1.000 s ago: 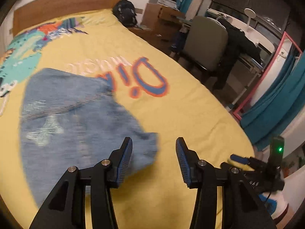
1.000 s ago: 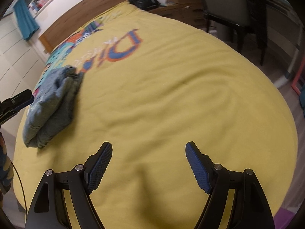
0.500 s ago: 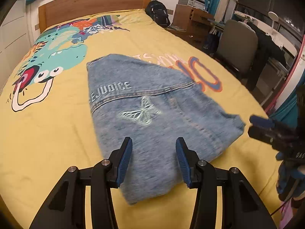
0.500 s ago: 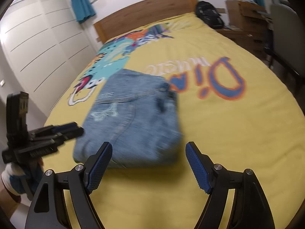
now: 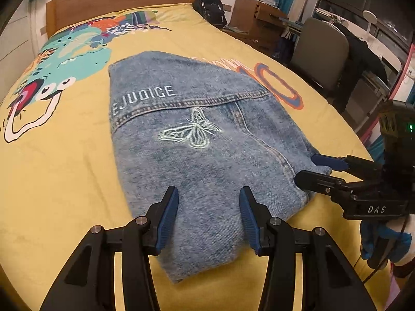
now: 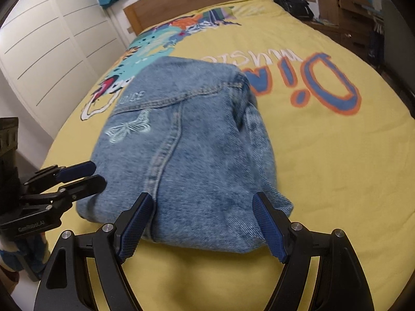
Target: Fold large clothes
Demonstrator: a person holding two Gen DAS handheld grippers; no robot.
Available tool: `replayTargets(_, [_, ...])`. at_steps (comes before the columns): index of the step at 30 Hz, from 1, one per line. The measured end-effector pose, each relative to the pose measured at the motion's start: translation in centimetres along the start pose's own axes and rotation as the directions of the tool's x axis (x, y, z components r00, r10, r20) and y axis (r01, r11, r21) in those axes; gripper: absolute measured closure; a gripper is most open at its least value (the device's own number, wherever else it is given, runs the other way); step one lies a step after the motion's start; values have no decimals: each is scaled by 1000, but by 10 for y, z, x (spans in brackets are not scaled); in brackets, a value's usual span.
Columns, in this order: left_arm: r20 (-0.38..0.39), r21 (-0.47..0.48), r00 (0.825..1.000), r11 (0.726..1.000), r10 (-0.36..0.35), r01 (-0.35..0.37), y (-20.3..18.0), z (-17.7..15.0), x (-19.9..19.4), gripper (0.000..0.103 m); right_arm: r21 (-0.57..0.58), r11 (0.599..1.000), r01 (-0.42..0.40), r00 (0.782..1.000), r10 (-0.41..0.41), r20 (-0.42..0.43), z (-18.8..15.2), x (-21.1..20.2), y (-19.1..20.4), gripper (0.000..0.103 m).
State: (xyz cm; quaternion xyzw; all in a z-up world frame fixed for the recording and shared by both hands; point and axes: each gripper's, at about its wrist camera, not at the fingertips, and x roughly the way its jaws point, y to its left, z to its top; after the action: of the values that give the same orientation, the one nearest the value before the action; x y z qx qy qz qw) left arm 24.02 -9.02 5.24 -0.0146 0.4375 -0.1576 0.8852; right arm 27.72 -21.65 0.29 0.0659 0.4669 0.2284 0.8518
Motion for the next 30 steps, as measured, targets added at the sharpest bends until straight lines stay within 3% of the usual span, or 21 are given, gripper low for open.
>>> replayTargets(5, [16, -47, 999, 998, -28, 29, 10, 9, -8, 57, 11, 1000, 6, 1000, -6, 8, 3, -8, -10, 23])
replayTargets(9, [67, -116, 998, 993, -3, 11, 30, 18, -22, 35, 38, 999, 21, 998, -23, 53, 15, -19, -18, 22])
replayTargets(12, [66, -182, 998, 983, -5, 17, 51, 25, -23, 30, 62, 998, 23, 998, -26, 60, 27, -17, -26, 22])
replayTargets(21, [-21, -316, 993, 943, -119, 106, 93, 24, 16, 29, 161, 985, -66, 992, 82, -95, 48, 40, -50, 18])
replayTargets(27, [-23, -384, 978, 905, -209, 184, 112, 30, 41, 18, 210, 968, -136, 972, 171, -161, 52, 73, -62, 12])
replayTargets(30, [-39, -415, 962, 880, -272, 232, 116, 34, 57, 16, 210, 963, -169, 964, 206, -168, 55, 81, -65, 14])
